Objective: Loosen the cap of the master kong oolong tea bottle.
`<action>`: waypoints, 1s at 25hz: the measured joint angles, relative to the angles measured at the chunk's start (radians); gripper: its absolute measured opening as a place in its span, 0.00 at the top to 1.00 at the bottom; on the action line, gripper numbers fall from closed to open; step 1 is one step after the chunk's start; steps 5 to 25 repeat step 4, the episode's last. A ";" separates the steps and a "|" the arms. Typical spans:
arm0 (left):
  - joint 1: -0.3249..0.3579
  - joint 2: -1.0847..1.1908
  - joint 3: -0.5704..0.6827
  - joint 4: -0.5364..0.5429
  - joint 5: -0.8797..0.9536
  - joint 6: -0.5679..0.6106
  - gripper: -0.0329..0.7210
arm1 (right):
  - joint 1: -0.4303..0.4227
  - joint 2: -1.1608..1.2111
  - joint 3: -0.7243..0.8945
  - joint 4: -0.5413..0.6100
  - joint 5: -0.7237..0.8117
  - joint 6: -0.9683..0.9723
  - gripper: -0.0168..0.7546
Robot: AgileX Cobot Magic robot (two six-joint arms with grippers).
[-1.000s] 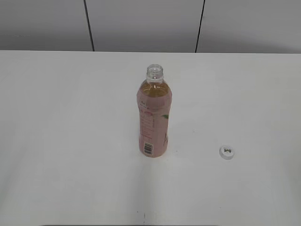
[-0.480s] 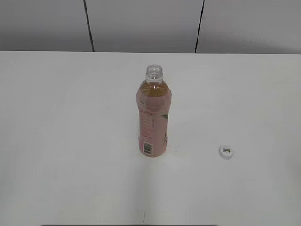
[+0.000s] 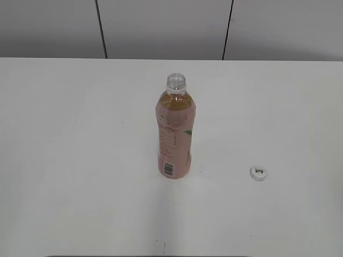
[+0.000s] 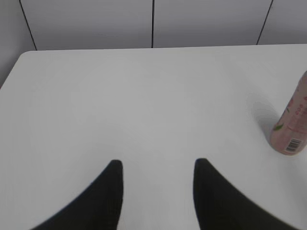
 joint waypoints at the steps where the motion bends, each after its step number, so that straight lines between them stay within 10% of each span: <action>1: 0.000 0.000 0.000 0.000 0.000 0.000 0.55 | 0.000 0.000 0.000 0.000 0.000 0.000 0.55; 25: 0.000 0.000 0.000 0.000 0.000 0.000 0.57 | 0.000 0.000 0.000 0.000 -0.001 0.000 0.55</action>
